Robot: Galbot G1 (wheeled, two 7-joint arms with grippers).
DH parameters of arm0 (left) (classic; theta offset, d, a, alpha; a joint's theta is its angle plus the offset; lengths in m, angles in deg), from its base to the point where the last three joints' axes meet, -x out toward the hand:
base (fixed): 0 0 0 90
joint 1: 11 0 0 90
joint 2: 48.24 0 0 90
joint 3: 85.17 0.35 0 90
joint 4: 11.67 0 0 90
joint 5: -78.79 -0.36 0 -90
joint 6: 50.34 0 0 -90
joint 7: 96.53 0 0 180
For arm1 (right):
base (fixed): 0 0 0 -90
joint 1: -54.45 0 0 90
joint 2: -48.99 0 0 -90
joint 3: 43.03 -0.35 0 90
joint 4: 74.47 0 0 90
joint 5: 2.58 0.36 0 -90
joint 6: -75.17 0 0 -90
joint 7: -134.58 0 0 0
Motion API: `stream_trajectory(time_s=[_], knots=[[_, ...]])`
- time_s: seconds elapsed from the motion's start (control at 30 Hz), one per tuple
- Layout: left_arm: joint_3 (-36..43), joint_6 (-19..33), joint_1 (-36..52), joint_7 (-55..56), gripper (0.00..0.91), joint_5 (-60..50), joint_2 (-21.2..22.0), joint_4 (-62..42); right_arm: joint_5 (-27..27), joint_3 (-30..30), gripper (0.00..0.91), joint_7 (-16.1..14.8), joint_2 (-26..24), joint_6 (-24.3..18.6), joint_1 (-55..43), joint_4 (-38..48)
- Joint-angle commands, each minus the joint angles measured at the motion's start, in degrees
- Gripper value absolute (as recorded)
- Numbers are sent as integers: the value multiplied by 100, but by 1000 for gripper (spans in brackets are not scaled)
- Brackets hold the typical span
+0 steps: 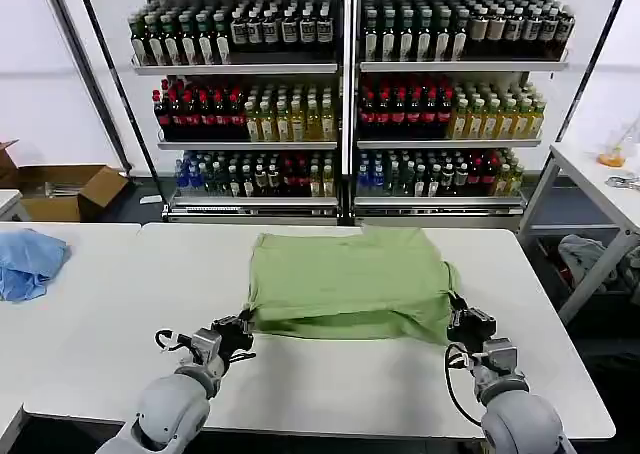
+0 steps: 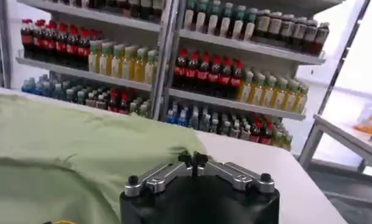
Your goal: Fold and organize the clothes.
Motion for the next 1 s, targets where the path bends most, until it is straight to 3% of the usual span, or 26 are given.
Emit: stream_trajectory(time_s=[0.03,0.6,0.93,0.97,1.0], knots=[[86,102,113,64,907,-16,66,-152,-165,182,907,-27,110,14,-275,339],[-357,227,-470,311,907,139,91,132,186,-749,907,172,351,-176,950,-425],[-255,154,-332,368,907,225,133,-117,577,-715,907,227,450,226,805,48],[-245,135,-312,378,826,246,140,-164,656,-681,907,214,451,248,787,90],[-241,121,-296,386,504,268,146,-186,709,-635,836,205,445,258,762,127]])
